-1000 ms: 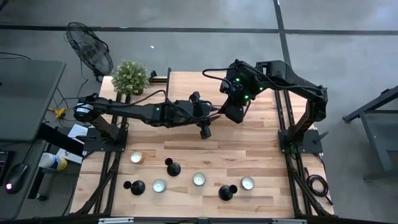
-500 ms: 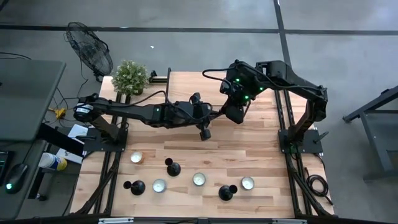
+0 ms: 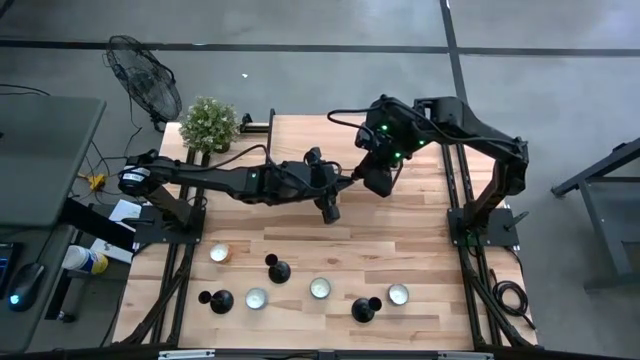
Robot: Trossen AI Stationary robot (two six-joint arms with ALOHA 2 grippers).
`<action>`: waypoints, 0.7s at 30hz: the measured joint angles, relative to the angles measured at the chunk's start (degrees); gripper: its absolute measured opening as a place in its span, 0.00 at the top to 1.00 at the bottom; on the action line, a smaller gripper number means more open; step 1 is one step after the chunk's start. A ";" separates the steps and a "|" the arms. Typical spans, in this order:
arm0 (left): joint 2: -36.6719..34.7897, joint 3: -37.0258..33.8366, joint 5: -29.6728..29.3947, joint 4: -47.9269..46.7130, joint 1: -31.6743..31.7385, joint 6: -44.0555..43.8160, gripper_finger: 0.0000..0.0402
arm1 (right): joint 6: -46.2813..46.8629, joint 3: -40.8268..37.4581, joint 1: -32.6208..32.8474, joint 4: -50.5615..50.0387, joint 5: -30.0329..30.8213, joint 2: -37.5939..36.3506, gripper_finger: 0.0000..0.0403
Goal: Pick & Place candle stick holders
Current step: Put the black candle holder on the shelf
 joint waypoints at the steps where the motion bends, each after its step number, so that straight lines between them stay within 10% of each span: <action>1: -0.02 -0.02 -0.04 -0.02 0.00 0.02 0.98 | 0.00 0.00 0.02 -0.04 -0.02 -0.10 0.72; 21: -5.35 -0.04 -17.29 2.91 4.62 -3.67 0.98 | 1.81 -0.22 0.79 -2.91 11.52 -13.32 0.58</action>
